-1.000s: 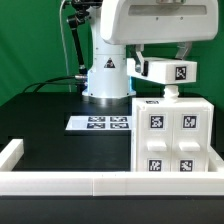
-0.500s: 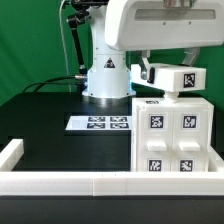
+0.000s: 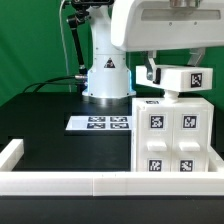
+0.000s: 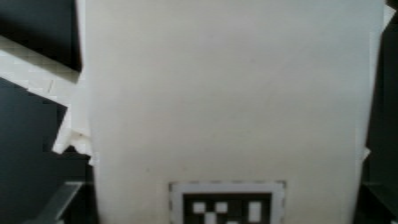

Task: Assemble cabinet

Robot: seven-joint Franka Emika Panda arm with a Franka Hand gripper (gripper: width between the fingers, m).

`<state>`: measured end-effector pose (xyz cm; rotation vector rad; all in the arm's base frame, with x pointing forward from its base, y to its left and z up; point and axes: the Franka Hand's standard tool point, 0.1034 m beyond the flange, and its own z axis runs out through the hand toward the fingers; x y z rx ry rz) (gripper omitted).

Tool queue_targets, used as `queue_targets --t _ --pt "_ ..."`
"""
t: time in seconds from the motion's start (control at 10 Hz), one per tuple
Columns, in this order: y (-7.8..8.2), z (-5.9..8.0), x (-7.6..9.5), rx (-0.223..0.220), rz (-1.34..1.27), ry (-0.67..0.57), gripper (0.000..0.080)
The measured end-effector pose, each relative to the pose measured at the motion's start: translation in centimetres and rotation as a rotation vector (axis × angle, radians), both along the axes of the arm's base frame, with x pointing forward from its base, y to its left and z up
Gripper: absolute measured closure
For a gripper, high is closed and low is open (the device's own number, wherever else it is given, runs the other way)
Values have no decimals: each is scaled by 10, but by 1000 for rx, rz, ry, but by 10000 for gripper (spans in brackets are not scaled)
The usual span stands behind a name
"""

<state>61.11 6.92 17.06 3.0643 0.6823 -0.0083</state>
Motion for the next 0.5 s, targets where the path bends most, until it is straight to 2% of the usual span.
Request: queue_targets --t 0.5 --pt "2 0 4 2 4 -10 239"
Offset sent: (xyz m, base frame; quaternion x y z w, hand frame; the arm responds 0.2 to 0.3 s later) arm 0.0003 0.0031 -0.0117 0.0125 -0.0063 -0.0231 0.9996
